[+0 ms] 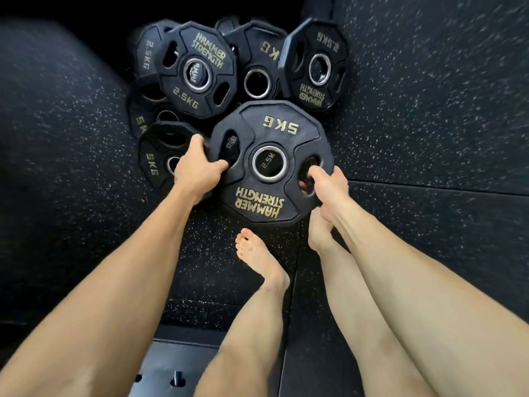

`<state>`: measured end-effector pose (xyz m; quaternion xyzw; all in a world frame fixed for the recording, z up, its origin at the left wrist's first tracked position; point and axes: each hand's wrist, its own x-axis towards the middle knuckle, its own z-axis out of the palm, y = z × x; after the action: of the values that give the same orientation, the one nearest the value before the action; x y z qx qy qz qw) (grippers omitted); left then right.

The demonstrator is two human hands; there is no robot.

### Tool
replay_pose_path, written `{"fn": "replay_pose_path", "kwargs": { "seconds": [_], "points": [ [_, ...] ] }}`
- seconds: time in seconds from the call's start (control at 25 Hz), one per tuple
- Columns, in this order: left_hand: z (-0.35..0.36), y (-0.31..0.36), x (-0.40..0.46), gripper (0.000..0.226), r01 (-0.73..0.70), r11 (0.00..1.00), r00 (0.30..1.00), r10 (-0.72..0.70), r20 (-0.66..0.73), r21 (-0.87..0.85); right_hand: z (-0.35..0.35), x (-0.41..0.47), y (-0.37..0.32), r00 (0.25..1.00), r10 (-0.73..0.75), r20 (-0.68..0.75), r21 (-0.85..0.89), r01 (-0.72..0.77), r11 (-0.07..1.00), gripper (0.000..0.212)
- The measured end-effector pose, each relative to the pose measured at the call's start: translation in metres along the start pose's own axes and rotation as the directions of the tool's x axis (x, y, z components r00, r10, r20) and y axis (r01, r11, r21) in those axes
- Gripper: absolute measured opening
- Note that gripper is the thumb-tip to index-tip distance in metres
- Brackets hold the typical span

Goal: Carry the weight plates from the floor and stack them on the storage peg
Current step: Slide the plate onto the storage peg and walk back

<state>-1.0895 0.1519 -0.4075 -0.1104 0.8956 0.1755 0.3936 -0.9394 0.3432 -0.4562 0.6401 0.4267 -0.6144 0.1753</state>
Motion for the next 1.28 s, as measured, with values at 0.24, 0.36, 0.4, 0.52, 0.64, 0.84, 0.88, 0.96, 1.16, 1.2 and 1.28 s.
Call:
{"fn": "replay_pose_path", "kwargs": {
  "seconds": [0.24,0.36,0.4,0.52,0.64,0.84,0.88,0.96,1.16,1.2,1.28],
  "points": [
    [-0.103,-0.004,-0.168,0.038,0.151,0.662,0.986,-0.149,0.068,-0.734,-0.021,-0.207,-0.086,0.957,-0.263,0.123,-0.151,0.280,0.948,0.038],
    [-0.158,0.005,-0.260,0.036,0.108,0.464,0.988,-0.148,0.044,-0.879,-0.031,-0.310,-0.117,0.898,-0.394,0.197,-0.197,0.430,0.881,0.047],
    [-0.172,0.007,-0.287,0.038,0.096,0.408,0.987,-0.154,0.036,-0.908,-0.035,-0.340,-0.125,0.871,-0.436,0.228,-0.204,0.480,0.853,0.043],
    [-0.219,0.006,-0.374,0.039,-0.011,0.274,0.992,-0.115,-0.044,-0.962,-0.046,-0.434,-0.143,0.786,-0.540,0.300,-0.189,0.604,0.774,0.036],
    [-0.257,-0.006,-0.449,0.038,-0.111,0.148,0.991,-0.058,-0.121,-0.983,-0.054,-0.514,-0.149,0.700,-0.629,0.339,-0.150,0.700,0.698,0.035],
    [-0.291,-0.031,-0.531,0.015,-0.271,-0.059,0.963,-0.021,-0.270,-0.961,-0.060,-0.596,-0.140,0.604,-0.662,0.444,-0.062,0.758,0.650,0.034],
    [-0.292,-0.034,-0.544,0.019,-0.335,-0.039,0.941,-0.062,-0.332,-0.942,-0.060,-0.607,-0.139,0.580,-0.656,0.483,-0.046,0.765,0.642,0.034],
    [-0.289,-0.039,-0.571,0.030,-0.426,-0.003,0.894,-0.154,-0.420,-0.905,-0.061,-0.621,-0.139,0.541,-0.616,0.572,-0.044,0.771,0.635,0.037],
    [-0.251,-0.027,-0.642,0.041,-0.511,-0.057,0.760,-0.495,-0.421,-0.858,-0.067,-0.647,-0.149,0.381,-0.454,0.805,-0.082,0.830,0.552,0.047],
    [-0.240,-0.021,-0.659,0.041,-0.538,-0.094,0.724,-0.560,-0.402,-0.838,-0.070,-0.654,-0.150,0.342,-0.417,0.842,-0.086,0.849,0.522,0.045],
    [-0.218,-0.010,-0.694,0.042,-0.610,-0.149,0.637,-0.676,-0.370,-0.778,-0.072,-0.671,-0.146,0.256,-0.339,0.905,-0.071,0.878,0.474,0.041]
  ]
}}
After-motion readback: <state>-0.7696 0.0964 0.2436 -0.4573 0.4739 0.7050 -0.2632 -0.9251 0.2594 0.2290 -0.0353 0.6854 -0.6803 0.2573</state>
